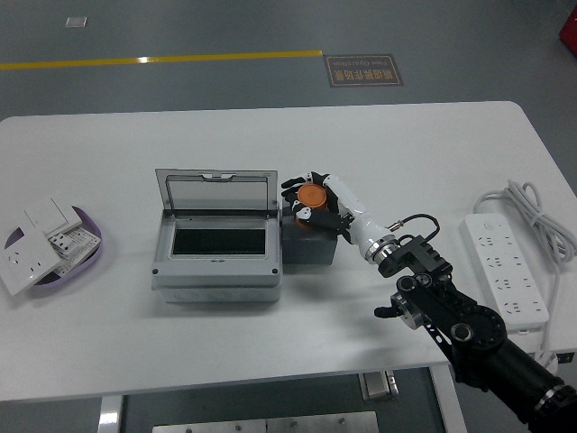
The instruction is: Pick up the cylinder from the cube,place it in the box,flap close box
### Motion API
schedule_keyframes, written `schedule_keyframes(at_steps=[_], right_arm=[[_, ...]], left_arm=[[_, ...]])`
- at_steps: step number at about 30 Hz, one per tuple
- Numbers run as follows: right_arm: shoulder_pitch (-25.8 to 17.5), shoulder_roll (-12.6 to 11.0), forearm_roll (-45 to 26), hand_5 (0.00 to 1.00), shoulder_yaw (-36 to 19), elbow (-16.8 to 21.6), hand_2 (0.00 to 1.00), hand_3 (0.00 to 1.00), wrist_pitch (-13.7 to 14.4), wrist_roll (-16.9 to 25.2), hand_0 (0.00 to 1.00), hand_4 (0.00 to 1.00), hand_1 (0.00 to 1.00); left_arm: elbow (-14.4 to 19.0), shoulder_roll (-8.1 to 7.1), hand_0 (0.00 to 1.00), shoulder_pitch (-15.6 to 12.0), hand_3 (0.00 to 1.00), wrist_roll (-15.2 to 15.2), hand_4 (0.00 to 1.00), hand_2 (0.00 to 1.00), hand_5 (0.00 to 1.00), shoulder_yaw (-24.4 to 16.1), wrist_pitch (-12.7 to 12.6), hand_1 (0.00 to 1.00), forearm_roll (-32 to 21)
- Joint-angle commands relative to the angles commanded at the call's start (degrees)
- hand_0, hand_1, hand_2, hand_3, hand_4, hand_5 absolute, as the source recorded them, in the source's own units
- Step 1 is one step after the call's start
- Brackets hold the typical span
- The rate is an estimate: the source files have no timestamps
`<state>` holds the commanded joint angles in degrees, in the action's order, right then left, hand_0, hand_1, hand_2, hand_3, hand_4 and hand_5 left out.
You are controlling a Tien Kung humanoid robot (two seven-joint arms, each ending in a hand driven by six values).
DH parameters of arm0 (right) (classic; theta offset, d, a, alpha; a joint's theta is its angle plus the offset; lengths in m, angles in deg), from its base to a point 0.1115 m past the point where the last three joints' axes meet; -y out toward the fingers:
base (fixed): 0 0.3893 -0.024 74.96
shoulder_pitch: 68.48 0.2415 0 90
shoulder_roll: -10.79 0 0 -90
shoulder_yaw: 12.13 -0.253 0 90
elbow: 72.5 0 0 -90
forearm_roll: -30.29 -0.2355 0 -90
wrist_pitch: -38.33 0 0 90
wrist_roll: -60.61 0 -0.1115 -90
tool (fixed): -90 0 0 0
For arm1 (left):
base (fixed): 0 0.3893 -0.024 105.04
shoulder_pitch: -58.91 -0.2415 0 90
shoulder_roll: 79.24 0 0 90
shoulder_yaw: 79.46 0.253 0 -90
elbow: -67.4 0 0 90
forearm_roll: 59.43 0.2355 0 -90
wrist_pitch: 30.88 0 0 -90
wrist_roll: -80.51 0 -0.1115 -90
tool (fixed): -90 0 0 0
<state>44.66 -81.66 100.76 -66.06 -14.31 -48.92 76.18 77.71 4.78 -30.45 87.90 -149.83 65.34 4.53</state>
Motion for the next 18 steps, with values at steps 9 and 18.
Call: schedule_keyframes(at_steps=[9, 18], right_arm=[[-0.5, -0.5, -2.8, 0.002, -1.4, 3.5, 0.503, 0.509, 1.5, 1.0, 0.583, 0.002, 0.573], [-2.0, -1.5, -1.4, 0.002, -6.5, 11.5, 0.478, 0.444, 4.4, 0.2, 0.557, 0.002, 0.542]], left_arm=[[0.0, -0.02, 0.638, -0.1, 0.708, 0.0, 0.753, 0.662, 0.318, -0.1, 0.0, 0.673, -0.2], [0.0, 0.08, 0.639, -0.1, 0.709, -0.1, 0.754, 0.663, 0.319, -0.1, -0.1, 0.673, -0.4]])
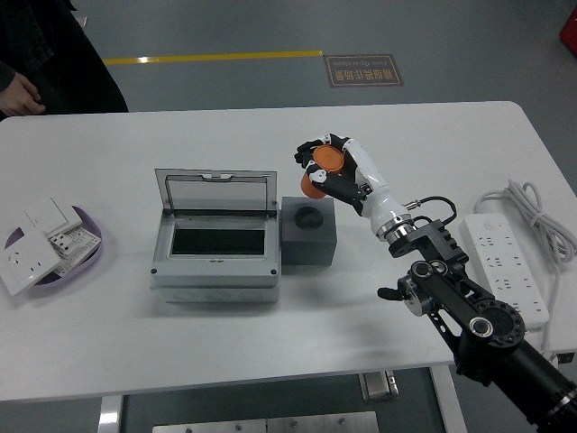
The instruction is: Pick up the cylinder from the cube,place it in the box,flap close box
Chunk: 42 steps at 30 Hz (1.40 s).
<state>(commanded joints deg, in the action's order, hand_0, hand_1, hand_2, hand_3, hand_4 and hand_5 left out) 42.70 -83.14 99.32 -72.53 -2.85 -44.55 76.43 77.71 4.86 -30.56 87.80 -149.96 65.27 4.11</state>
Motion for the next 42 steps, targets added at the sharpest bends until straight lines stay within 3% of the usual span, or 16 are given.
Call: schedule_keyframes(at_steps=[4, 5, 10, 11, 15, 16, 17, 22, 23, 33, 42], right_arm=[[-0.8, -0.8, 3.2, 0.002, -1.6, 4.8, 0.478, 0.444, 1.7, -1.4, 0.557, 0.002, 0.542], [-0.9, -1.0, 4.2, 0.002, -1.7, 5.9, 0.460, 0.422, 2.1, -1.9, 0.496, 0.002, 0.474], [-1.0, -1.4, 10.6, 0.002, -0.1, 12.7, 0.460, 0.422, 2.8, -5.4, 0.496, 0.002, 0.474], [-0.8, -1.4, 11.8, 0.002, 0.7, 13.8, 0.385, 0.356, 2.8, -6.0, 0.316, 0.002, 0.330], [0.0, -0.3, 16.6, 0.002, 4.6, 17.2, 0.385, 0.356, 2.9, -8.1, 0.316, 0.002, 0.330], [0.2, 0.2, 17.9, 0.002, 5.8, 17.4, 0.385, 0.356, 2.9, -8.6, 0.316, 0.002, 0.330], [0.4, 0.7, 19.2, 0.002, 6.8, 17.6, 0.339, 0.320, 3.0, -9.1, 0.160, 0.002, 0.221], [1.6, 1.9, 25.1, 0.002, 10.6, 18.4, 0.339, 0.320, 3.2, -11.2, 0.160, 0.002, 0.221], [2.1, 1.9, 26.4, 0.002, 11.3, 18.5, 0.327, 0.310, 3.2, -11.7, 0.068, 0.002, 0.192], [7.0, 3.7, 37.0, 0.002, 18.2, 15.3, 0.325, 0.307, 1.3, -17.8, 0.055, 0.002, 0.188], [10.4, 3.9, 51.2, 0.002, 23.5, 10.3, 0.327, 0.311, -5.4, -27.9, 0.064, 0.002, 0.191]], left_arm=[[0.0, 0.05, 0.639, -0.2, 0.709, 0.1, 0.754, 0.663, 0.319, -0.4, 0.0, 0.673, 0.2], [0.0, 0.08, 0.639, -0.3, 0.710, 0.1, 0.755, 0.663, 0.321, -0.4, 0.0, 0.673, 0.2], [0.0, 0.25, 0.639, -0.5, 0.710, 0.1, 0.755, 0.663, 0.321, -0.5, 0.0, 0.673, 0.2], [0.0, 0.27, 0.639, -0.5, 0.710, 0.1, 0.755, 0.663, 0.322, -0.5, 0.0, 0.673, 0.2], [0.0, 0.24, 0.639, -0.5, 0.710, 0.1, 0.755, 0.663, 0.322, -0.6, 0.0, 0.673, 0.3], [0.0, 0.22, 0.639, -0.5, 0.710, 0.1, 0.755, 0.663, 0.322, -0.6, 0.0, 0.673, 0.4], [0.0, 0.22, 0.639, -0.5, 0.711, 0.1, 0.757, 0.663, 0.326, -0.7, 0.0, 0.673, 0.4], [0.0, 0.25, 0.639, -0.4, 0.711, 0.1, 0.757, 0.663, 0.326, -0.5, 0.0, 0.673, 0.3], [0.0, 0.22, 0.639, -0.4, 0.711, 0.1, 0.758, 0.663, 0.328, -0.6, 0.0, 0.673, 0.3], [0.0, 0.06, 0.639, -0.3, 0.711, 0.2, 0.758, 0.663, 0.329, -0.7, 0.0, 0.673, 0.5], [0.0, -0.18, 0.638, -0.2, 0.712, 0.3, 0.759, 0.663, 0.331, -0.7, 0.0, 0.673, 0.6]])
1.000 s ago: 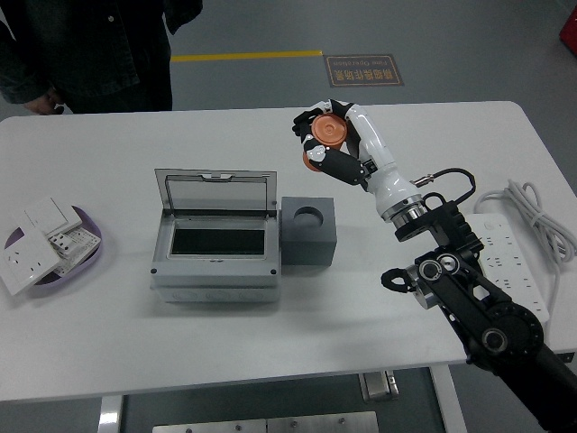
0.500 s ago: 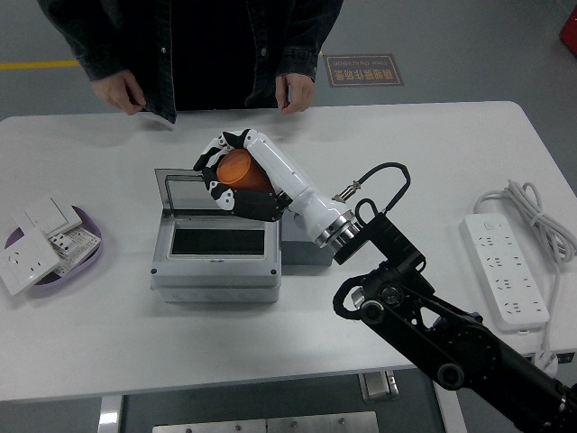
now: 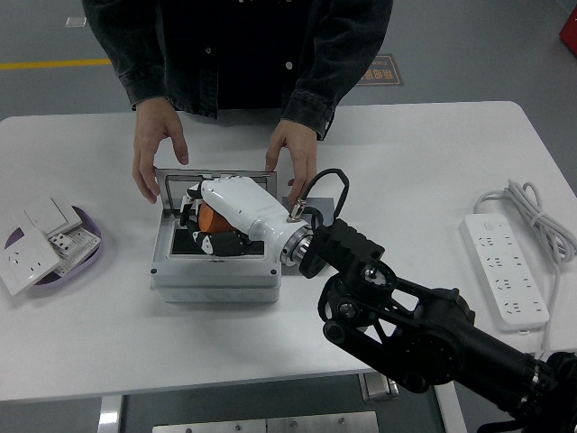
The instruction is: Pick up the cylinder from the cube,place it in the box,flap close box
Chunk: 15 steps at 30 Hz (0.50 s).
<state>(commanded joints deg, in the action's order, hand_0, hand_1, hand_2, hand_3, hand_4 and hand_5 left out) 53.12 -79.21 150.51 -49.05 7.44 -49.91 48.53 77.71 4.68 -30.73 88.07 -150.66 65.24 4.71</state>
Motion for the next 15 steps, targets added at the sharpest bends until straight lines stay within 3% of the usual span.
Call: schedule_keyframes(at_steps=[7, 15], right_arm=[[1.3, 0.0, 7.8, 0.002, 2.7, -1.7, 0.340, 0.329, -1.3, -5.0, 0.092, 0.002, 0.216], [1.8, 0.0, 7.4, 0.002, 3.8, -3.0, 0.361, 0.354, 0.2, -5.7, 0.138, 0.002, 0.269]], left_arm=[[0.0, -0.04, 0.638, 0.1, 0.712, 0.0, 0.758, 0.663, 0.330, 0.2, 0.0, 0.673, -0.1], [0.0, -0.33, 0.638, 0.1, 0.712, 0.1, 0.759, 0.663, 0.331, 0.0, 0.0, 0.673, 0.1]])
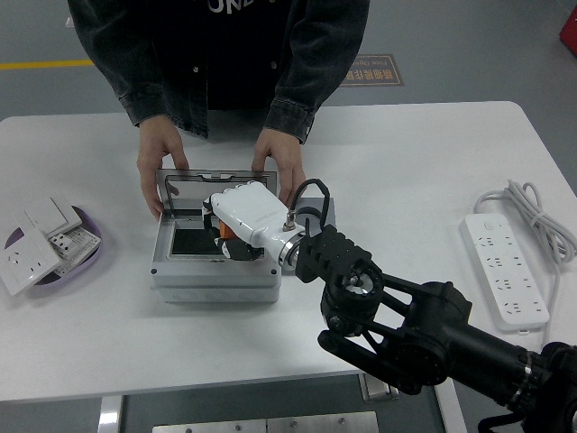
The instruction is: Pick up the cylinder from the cube,place it in the box,flap close box
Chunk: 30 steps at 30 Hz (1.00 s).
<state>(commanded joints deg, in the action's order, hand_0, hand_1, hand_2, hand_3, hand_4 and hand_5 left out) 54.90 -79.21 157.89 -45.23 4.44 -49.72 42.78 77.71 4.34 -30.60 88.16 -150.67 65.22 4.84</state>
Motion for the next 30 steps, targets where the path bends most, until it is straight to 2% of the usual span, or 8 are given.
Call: schedule_keyframes(at_steps=[7, 8, 13, 14, 19, 20, 25, 30], right_arm=[[0.3, 0.0, -1.5, 0.002, 1.0, -1.9, 0.374, 0.365, 0.5, 0.9, 0.152, 0.002, 0.300], [0.3, 0.0, -1.7, 0.002, 1.1, -2.1, 0.463, 0.486, 0.4, 1.0, 0.271, 0.132, 0.413], [0.5, 0.0, -2.4, 0.002, 1.2, -3.0, 0.463, 0.486, 0.5, 1.8, 0.271, 0.132, 0.413], [0.5, 0.0, -2.5, 0.002, 1.2, -3.1, 0.537, 0.604, 0.6, 1.9, 0.547, 0.287, 0.550], [0.6, 0.0, -3.1, 0.002, 1.1, -3.0, 0.537, 0.604, 1.2, 2.8, 0.547, 0.287, 0.550], [0.7, 0.0, -3.2, 0.143, 1.1, -3.0, 0.639, 0.682, 1.3, 2.9, 0.653, 0.468, 0.660], [0.7, 0.0, -3.6, 0.143, 1.1, -2.9, 0.639, 0.682, 1.7, 3.4, 0.653, 0.468, 0.660], [0.7, 0.0, -2.1, 0.247, 1.0, -2.6, 0.674, 0.696, 1.7, 3.4, 0.728, 0.449, 0.682]], left_arm=[[0.0, 0.00, 0.638, 0.1, 0.711, 0.0, 0.757, 0.663, 0.329, 0.2, 0.0, 0.673, -0.1], [0.0, -0.01, 0.638, 0.2, 0.711, 0.0, 0.757, 0.663, 0.328, 0.2, 0.0, 0.673, -0.1], [0.0, -0.18, 0.638, 0.3, 0.711, 0.0, 0.757, 0.663, 0.328, 0.1, 0.0, 0.673, -0.1], [0.0, -0.20, 0.638, 0.3, 0.711, 0.0, 0.757, 0.663, 0.328, 0.0, 0.0, 0.673, 0.0], [0.0, -0.21, 0.638, 0.2, 0.711, 0.1, 0.757, 0.663, 0.328, -0.1, 0.0, 0.673, 0.0], [0.0, -0.20, 0.638, 0.2, 0.711, 0.1, 0.757, 0.663, 0.328, -0.1, 0.0, 0.673, 0.0], [0.0, -0.13, 0.638, 0.3, 0.711, 0.0, 0.757, 0.663, 0.328, 0.1, 0.0, 0.673, -0.1], [0.0, -0.17, 0.639, 0.3, 0.711, 0.1, 0.757, 0.663, 0.328, 0.0, 0.0, 0.673, 0.0]])
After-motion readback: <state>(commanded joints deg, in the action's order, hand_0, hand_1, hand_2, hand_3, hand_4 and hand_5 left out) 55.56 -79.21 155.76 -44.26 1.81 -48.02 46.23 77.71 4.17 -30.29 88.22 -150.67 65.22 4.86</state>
